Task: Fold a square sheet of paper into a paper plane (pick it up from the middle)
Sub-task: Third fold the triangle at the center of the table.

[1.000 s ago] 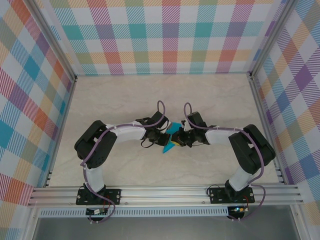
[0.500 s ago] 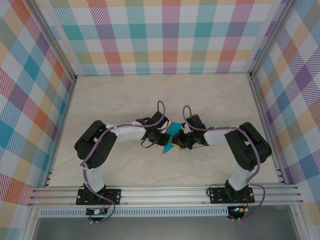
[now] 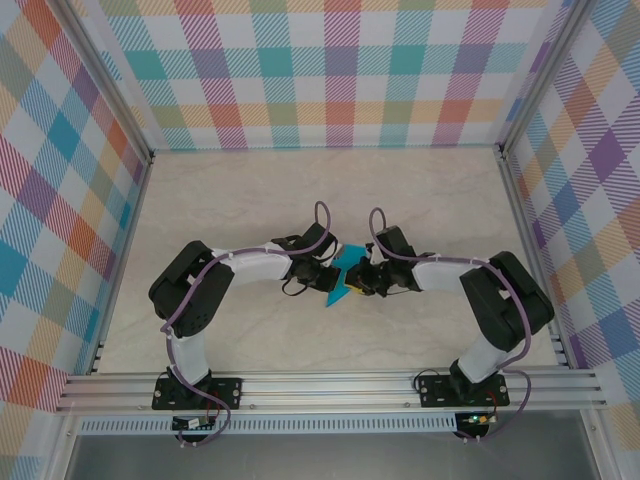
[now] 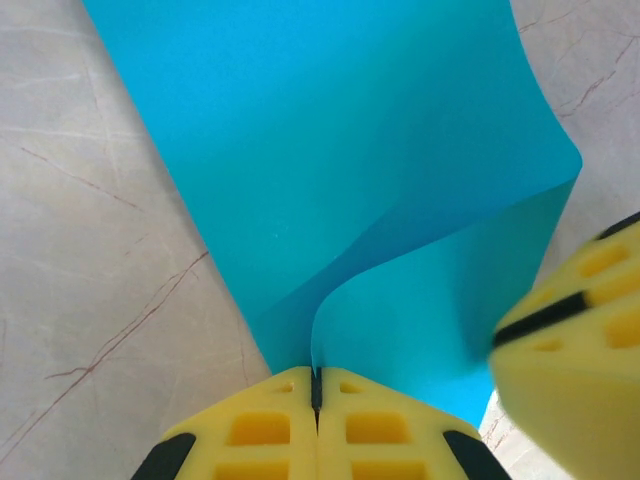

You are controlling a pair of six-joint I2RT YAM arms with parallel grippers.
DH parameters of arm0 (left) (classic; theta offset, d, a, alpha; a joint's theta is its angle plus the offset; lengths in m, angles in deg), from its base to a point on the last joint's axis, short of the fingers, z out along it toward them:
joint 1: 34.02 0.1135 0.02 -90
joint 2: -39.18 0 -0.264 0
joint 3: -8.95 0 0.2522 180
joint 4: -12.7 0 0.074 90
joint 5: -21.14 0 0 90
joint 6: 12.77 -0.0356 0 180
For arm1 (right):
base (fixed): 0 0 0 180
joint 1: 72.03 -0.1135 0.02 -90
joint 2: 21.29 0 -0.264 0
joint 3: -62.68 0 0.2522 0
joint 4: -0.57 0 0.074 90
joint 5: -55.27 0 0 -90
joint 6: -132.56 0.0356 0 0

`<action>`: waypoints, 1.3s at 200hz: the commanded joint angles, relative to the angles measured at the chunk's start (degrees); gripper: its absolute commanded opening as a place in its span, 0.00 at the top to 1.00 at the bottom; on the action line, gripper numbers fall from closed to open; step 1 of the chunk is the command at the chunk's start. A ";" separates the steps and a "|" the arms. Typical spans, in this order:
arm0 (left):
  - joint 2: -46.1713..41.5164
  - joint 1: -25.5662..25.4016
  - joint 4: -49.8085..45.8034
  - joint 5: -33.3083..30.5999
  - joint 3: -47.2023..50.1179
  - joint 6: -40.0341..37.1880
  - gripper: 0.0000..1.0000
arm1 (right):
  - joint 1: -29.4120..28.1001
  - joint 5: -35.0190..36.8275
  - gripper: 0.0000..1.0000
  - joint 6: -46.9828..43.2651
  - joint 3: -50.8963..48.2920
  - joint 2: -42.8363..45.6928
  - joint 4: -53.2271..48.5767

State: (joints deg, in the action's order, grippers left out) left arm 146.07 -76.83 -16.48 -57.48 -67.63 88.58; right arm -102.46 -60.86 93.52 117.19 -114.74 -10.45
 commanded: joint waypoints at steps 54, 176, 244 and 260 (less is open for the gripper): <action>0.67 0.43 -2.11 -2.69 2.79 0.86 1.00 | 3.10 1.33 0.86 -3.01 0.17 -4.10 -0.54; 0.48 0.37 -2.49 -2.72 2.88 0.86 1.00 | 5.53 0.88 0.86 -4.60 2.00 -2.43 -2.91; 0.26 0.40 -2.56 -3.09 3.08 1.08 1.00 | 5.63 1.52 0.88 -5.20 2.37 -5.08 -3.92; -0.06 0.39 -2.69 -3.20 3.14 1.04 1.00 | 5.56 1.87 0.87 -5.60 2.41 -0.69 -5.96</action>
State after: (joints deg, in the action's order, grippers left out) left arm 145.59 -76.83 -15.45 -57.61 -66.69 89.46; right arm -96.47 -60.34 89.67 118.68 -119.33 -12.33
